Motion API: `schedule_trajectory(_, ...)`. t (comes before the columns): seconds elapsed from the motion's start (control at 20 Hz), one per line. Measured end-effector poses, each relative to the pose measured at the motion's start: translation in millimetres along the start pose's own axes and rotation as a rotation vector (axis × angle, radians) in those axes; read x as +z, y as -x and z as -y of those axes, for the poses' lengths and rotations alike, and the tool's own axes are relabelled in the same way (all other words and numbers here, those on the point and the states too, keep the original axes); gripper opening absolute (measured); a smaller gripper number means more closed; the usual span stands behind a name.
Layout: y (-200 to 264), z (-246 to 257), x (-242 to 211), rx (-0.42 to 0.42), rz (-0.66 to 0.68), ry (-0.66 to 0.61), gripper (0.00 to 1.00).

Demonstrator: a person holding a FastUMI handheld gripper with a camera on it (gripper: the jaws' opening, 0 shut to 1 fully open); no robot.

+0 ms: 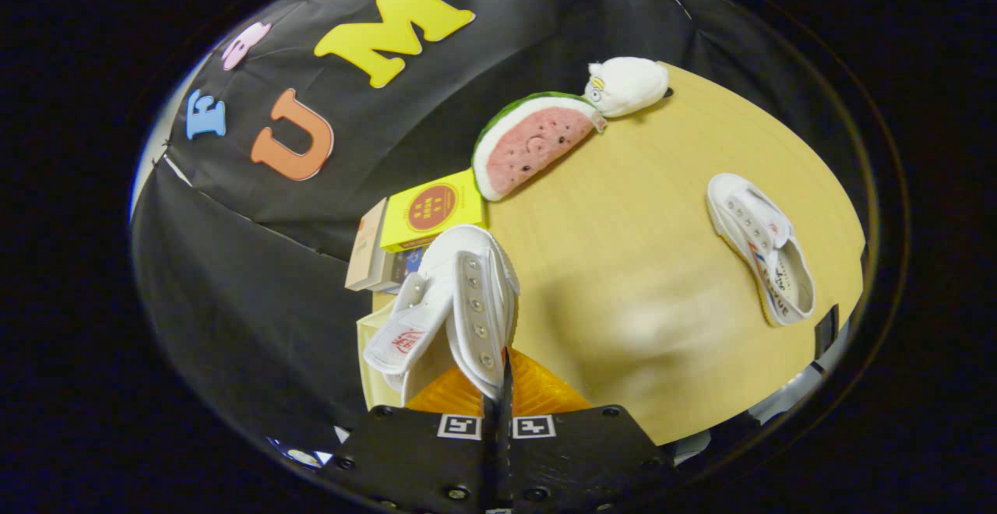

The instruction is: Open the storage box then place both shoes into the box .Put the left shoe in first, then the right shoe, with the right side of both shoes facing outward in a uniform manner.

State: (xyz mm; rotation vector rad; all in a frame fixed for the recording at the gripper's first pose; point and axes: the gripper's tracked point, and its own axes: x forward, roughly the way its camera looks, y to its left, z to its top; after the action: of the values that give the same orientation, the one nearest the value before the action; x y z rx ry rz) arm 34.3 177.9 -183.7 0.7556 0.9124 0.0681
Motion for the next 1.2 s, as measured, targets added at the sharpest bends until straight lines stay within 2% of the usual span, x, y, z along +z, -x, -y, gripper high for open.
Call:
schedule_trajectory(0.25, -28, -99, -36, 0.067, -0.018, 0.021, 0.00)
schedule_trajectory(0.5, -80, -147, -89, 0.074, -0.082, -0.019, 0.00)
schedule_trajectory(0.8, -122, -147, -126, -0.008, -0.086, -0.001, 0.00)
schedule_trajectory(1.05, -149, -133, -140, -0.065, -0.072, 0.013, 0.00)
schedule_trajectory(1.2, -163, -131, -141, -0.085, -0.035, 0.068, 0.00)
